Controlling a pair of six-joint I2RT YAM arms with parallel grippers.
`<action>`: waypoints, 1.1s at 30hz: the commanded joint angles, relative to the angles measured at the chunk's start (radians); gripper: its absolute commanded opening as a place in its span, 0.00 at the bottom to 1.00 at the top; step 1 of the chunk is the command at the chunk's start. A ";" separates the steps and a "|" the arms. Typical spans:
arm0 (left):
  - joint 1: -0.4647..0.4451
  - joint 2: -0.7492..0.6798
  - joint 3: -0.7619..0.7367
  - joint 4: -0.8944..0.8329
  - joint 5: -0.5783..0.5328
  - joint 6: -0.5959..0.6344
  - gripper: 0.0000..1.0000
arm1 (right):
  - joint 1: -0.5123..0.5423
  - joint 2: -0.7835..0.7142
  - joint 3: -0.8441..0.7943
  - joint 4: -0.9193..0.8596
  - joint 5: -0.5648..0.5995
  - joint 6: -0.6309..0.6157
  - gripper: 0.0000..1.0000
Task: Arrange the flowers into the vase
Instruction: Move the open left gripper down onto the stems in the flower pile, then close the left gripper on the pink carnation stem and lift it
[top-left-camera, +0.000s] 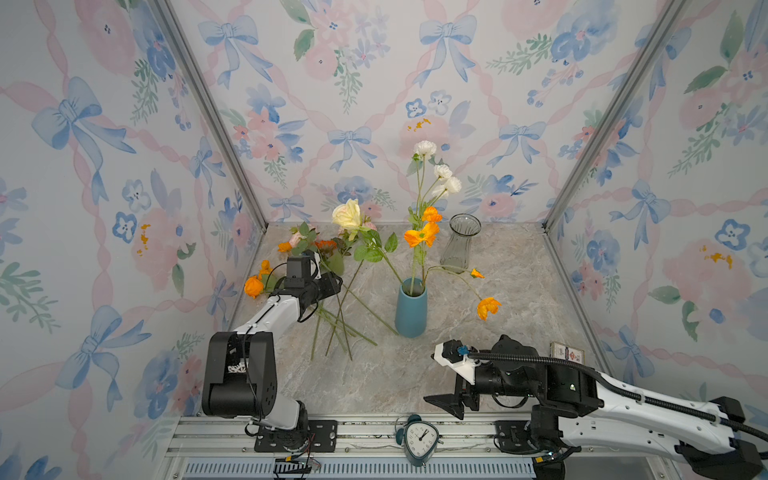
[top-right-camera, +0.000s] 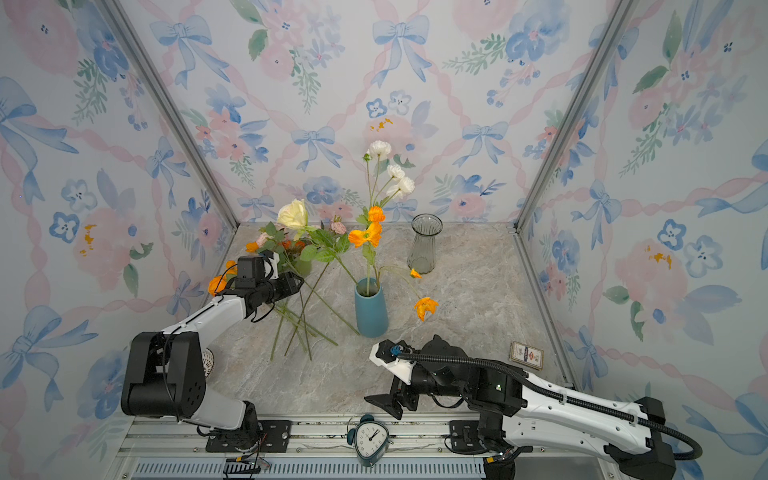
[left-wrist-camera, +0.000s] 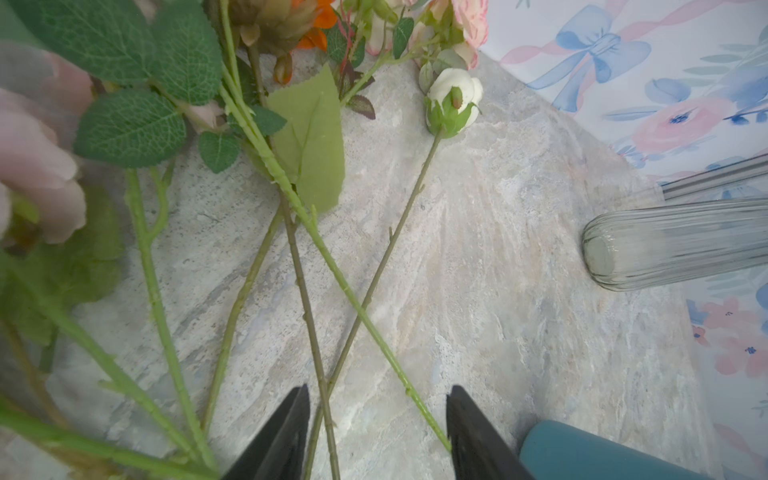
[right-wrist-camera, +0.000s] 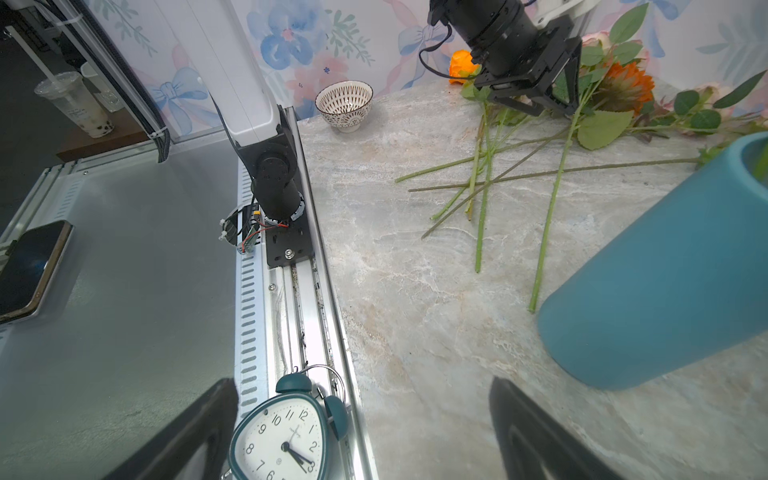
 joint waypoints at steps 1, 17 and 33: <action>-0.037 0.050 -0.006 0.100 0.038 -0.094 0.51 | 0.025 0.015 -0.007 0.059 0.084 0.006 0.97; -0.105 0.099 -0.084 0.194 -0.097 -0.186 0.45 | 0.025 0.051 -0.069 0.181 0.175 0.024 0.97; -0.103 0.261 -0.033 0.360 -0.096 -0.296 0.39 | 0.023 0.103 -0.067 0.233 0.184 0.009 0.97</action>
